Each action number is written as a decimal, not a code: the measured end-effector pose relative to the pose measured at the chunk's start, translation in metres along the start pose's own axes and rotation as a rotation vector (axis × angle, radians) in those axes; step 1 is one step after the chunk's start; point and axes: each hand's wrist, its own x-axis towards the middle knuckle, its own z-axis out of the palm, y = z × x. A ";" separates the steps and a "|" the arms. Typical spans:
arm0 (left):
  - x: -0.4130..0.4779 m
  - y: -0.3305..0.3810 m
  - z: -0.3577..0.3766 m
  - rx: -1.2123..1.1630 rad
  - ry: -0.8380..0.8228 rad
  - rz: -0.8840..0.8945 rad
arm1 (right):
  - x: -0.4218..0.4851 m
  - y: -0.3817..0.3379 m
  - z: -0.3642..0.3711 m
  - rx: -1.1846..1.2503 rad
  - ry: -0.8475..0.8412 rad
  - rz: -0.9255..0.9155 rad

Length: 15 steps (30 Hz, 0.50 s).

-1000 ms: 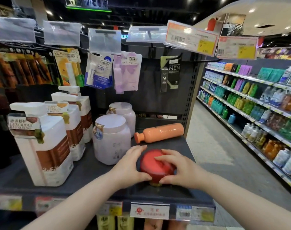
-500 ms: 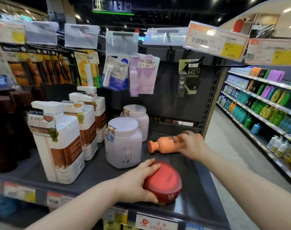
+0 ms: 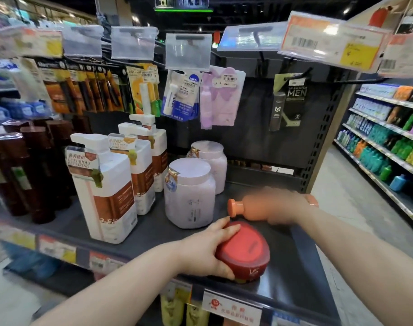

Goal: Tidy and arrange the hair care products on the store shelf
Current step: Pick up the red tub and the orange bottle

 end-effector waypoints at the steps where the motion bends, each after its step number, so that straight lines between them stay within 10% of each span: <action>1: -0.001 0.001 0.000 -0.002 0.003 -0.004 | -0.007 0.001 -0.001 0.022 0.016 0.005; 15: -0.043 0.038 0.006 -0.190 0.303 0.038 | -0.152 -0.029 -0.088 0.983 0.413 0.154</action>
